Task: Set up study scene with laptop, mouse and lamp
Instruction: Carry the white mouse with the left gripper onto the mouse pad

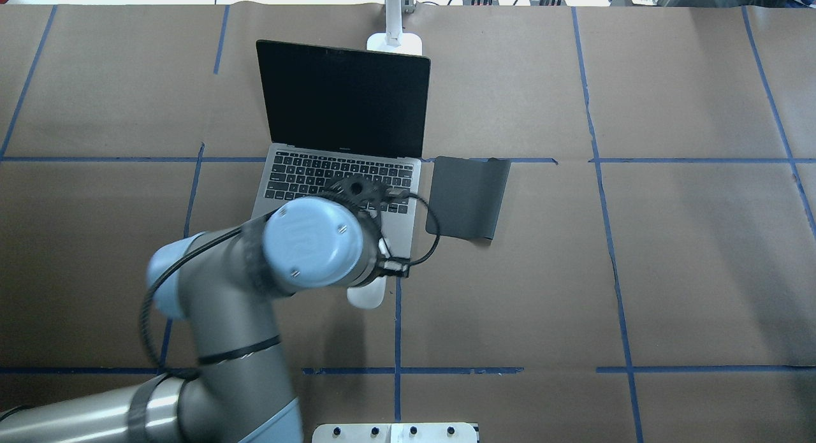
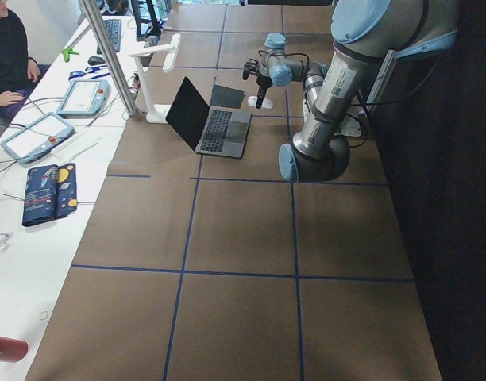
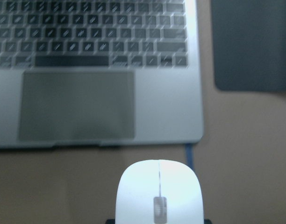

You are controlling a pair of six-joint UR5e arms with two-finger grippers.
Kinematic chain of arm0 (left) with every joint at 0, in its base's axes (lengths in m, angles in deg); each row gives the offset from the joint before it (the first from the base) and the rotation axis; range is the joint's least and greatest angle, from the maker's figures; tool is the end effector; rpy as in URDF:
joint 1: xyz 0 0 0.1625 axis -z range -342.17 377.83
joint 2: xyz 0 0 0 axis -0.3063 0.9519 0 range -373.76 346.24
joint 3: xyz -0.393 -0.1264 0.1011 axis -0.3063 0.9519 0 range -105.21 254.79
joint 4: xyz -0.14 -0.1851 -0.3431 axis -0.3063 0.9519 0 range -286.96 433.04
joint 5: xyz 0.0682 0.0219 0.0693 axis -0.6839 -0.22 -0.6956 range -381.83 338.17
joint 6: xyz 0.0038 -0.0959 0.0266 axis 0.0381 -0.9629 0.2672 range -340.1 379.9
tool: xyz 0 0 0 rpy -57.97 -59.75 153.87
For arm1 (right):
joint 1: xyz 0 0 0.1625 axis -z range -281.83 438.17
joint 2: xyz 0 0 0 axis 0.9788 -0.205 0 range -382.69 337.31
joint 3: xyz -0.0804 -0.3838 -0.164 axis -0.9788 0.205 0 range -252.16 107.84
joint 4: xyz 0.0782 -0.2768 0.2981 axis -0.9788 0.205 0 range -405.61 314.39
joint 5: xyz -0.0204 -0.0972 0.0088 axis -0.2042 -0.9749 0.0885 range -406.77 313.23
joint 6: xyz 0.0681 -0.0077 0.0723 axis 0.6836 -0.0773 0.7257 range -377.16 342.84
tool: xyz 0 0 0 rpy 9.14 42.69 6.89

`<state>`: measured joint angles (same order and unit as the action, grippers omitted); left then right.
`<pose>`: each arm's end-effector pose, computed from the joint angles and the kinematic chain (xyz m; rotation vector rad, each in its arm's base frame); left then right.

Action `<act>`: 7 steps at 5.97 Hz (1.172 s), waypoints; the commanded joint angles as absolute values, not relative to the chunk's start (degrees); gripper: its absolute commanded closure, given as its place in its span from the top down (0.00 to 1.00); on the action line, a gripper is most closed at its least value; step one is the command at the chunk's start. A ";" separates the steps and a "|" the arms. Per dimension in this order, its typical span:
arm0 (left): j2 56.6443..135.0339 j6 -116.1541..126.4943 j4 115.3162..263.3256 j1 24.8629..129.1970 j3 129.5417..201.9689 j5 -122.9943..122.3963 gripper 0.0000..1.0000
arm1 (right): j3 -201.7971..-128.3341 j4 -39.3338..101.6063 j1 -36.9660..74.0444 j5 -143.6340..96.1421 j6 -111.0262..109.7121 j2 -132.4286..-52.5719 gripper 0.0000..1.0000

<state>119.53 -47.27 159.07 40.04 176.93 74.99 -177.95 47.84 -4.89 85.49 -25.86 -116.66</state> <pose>0.5590 -0.3594 0.1326 0.2409 0.8713 0.0637 0.0097 -0.4685 0.5646 0.1515 -0.7371 -0.3139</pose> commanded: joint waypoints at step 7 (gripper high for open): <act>154.29 -49.62 186.06 45.78 114.87 77.57 0.36 | -177.63 47.91 -4.89 86.91 -25.77 -116.47 1.00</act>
<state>153.25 -49.19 184.54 45.74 117.48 77.57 -177.66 47.95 -4.89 86.83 -25.77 -116.53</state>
